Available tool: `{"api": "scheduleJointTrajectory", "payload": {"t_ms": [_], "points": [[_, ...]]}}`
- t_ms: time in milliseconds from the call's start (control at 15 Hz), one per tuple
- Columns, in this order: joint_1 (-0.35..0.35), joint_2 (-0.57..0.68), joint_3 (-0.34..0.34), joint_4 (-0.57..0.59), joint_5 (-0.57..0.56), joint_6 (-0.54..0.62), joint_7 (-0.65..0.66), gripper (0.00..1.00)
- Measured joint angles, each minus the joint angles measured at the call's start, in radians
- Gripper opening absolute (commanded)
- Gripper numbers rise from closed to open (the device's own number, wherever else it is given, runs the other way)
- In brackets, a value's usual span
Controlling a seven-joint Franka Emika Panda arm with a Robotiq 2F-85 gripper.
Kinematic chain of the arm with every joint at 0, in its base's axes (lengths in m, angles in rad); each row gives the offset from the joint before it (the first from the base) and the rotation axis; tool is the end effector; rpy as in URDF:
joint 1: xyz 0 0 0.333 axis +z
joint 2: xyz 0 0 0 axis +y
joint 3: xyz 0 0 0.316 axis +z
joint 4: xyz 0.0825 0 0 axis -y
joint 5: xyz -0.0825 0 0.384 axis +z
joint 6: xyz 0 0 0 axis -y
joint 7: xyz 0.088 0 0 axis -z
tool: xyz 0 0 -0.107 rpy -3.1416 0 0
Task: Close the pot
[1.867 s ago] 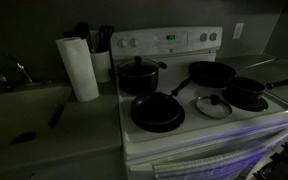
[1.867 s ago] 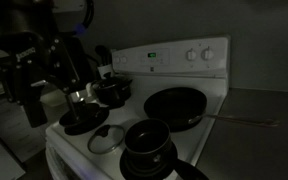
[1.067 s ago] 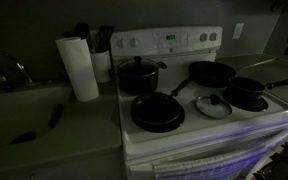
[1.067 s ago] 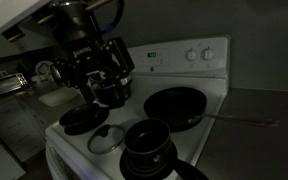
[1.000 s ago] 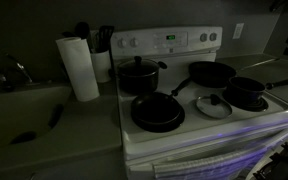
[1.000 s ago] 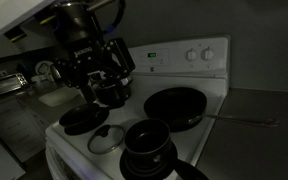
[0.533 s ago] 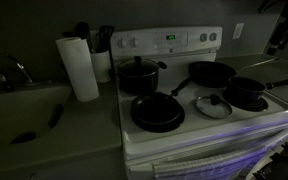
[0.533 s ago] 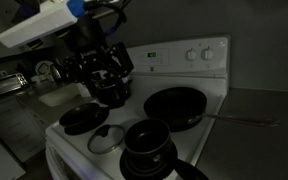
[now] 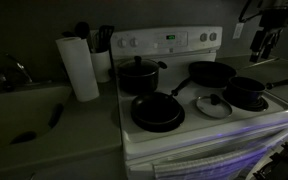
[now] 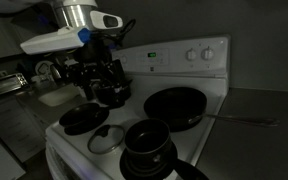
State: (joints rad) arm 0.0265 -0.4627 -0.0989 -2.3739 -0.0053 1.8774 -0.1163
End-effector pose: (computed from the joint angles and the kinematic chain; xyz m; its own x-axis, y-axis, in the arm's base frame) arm 0.4057 -0.0326 0.4913 0.9979 0.0573 -0.0309 0.0560 -0.9975 -0.0430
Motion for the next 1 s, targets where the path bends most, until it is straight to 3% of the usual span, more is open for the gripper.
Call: {"api": "scheduleJointTrajectory", "payload": {"t_ms": [467,1000], "points": [[-0.006,0.071,0.088,0.006,0.020,0.030,0.309,1.00],[0.007,0.224,0.176,0.032,0.080,0.173,0.455,1.00]]}}
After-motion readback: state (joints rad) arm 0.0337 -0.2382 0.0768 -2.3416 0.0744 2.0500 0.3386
